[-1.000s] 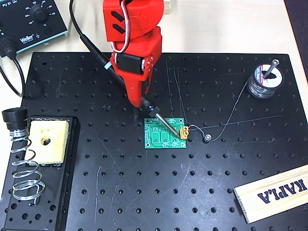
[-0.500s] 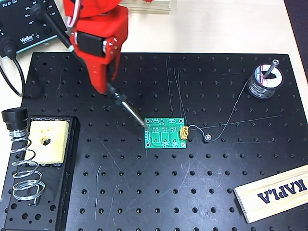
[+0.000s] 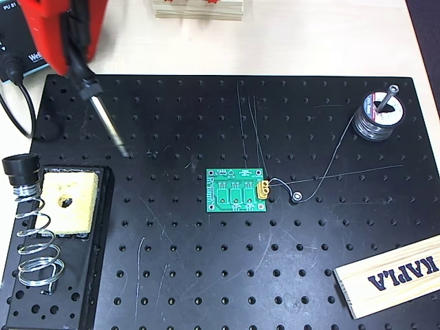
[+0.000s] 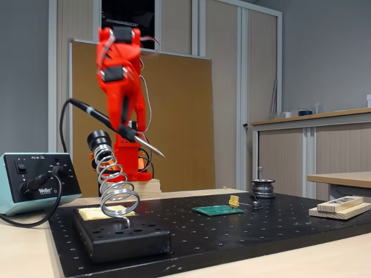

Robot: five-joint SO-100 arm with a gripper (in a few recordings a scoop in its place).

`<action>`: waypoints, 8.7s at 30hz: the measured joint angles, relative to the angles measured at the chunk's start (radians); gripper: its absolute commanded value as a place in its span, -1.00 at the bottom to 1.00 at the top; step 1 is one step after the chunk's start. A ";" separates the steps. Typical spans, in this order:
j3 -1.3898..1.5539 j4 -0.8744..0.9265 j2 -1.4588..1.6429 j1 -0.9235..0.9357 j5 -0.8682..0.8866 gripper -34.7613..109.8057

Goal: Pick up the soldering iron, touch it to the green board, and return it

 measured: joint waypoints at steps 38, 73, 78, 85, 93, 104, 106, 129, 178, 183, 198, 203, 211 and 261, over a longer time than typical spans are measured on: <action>-0.603 0.213 -0.437 0.206 -0.026 -0.52; -1.014 0.291 -0.742 -0.137 0.282 -0.52; -1.022 0.291 -0.752 -0.137 0.221 -0.46; -1.006 0.267 -0.790 -0.110 0.083 -0.38; -1.077 0.267 -0.879 -0.071 0.026 -0.40; -1.209 0.281 -0.948 -0.072 -0.028 -0.29; -1.304 0.316 -0.999 -0.072 -0.057 -0.29; -1.496 0.365 -0.965 -0.192 -0.189 -0.35; 1.163 -0.430 1.037 -0.256 -0.204 -0.52; 1.232 -0.423 1.135 -0.255 -0.199 -0.52; 1.525 -0.348 1.592 -0.262 -0.202 -0.52; 1.574 -0.345 1.612 -0.264 -0.242 -0.52; 1.598 -0.256 1.621 -0.313 -0.249 -0.52; 1.617 -0.245 1.620 -0.301 -0.258 -0.52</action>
